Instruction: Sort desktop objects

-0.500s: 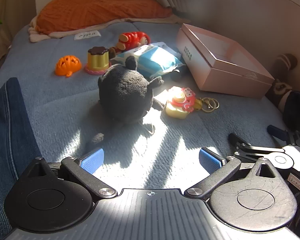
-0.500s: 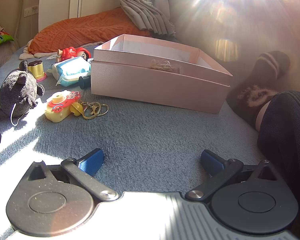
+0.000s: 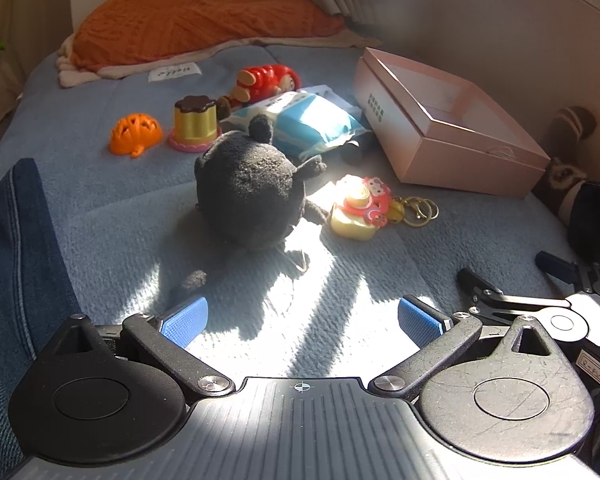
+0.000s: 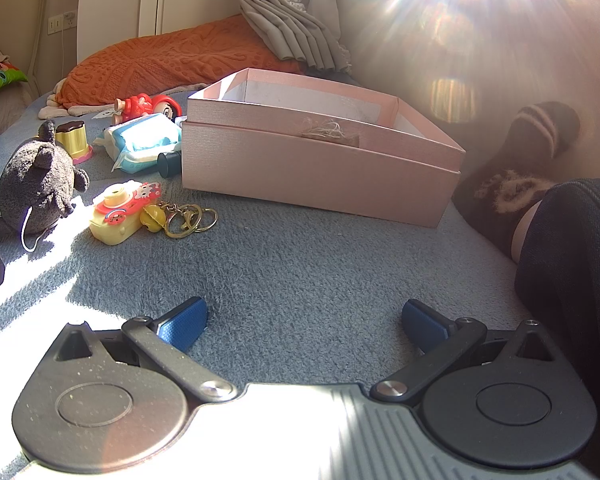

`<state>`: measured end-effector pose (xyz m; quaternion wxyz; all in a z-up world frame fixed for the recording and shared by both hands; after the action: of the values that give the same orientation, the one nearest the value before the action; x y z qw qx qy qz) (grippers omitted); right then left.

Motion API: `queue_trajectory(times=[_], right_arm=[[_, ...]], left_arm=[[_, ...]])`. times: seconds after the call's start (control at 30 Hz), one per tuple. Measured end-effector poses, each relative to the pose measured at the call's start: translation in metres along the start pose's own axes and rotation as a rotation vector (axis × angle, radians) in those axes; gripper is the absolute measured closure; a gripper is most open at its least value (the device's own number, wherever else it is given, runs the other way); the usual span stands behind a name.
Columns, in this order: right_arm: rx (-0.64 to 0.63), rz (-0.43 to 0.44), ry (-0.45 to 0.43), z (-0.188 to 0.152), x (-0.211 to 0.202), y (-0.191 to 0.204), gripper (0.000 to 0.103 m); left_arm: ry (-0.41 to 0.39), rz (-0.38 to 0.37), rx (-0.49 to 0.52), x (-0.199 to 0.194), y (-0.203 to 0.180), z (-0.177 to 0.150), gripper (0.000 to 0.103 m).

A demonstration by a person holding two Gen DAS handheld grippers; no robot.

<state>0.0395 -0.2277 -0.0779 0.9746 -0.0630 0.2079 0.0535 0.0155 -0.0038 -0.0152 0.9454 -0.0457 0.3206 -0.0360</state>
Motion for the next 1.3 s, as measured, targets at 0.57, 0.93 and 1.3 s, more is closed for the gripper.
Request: queue_trajectory(times=[0.57,0.93,1.3], right_arm=[[0.001,0.0,-0.001,0.001,-0.001,0.0,0.0],[0.008,0.009,0.002,-0.001,0.0,-0.001,0.0],[0.039,0.05,0.079,0.013,0.01,-0.007,0.0]], left_arm=[[-0.062,0.034,0.019,-0.011,0.003,0.004,0.0],[-0.107,0.014,0.014,-0.017,0.002,0.007,0.0],[-0.182,-0.01,0.009,-0.031,0.004,0.011,0.0]])
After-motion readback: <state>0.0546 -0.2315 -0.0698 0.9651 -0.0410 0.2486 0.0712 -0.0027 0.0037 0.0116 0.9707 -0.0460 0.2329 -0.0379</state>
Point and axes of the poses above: each gripper's, at about its wrist camera, not at the fingertips, and x roughly the way its jaws point, y to its left, z to its top, the point moved 2 cm from there along x, roughly the way its jaws point, and after that the axes turned 12 degrees about -y, right-handed, at the moved point
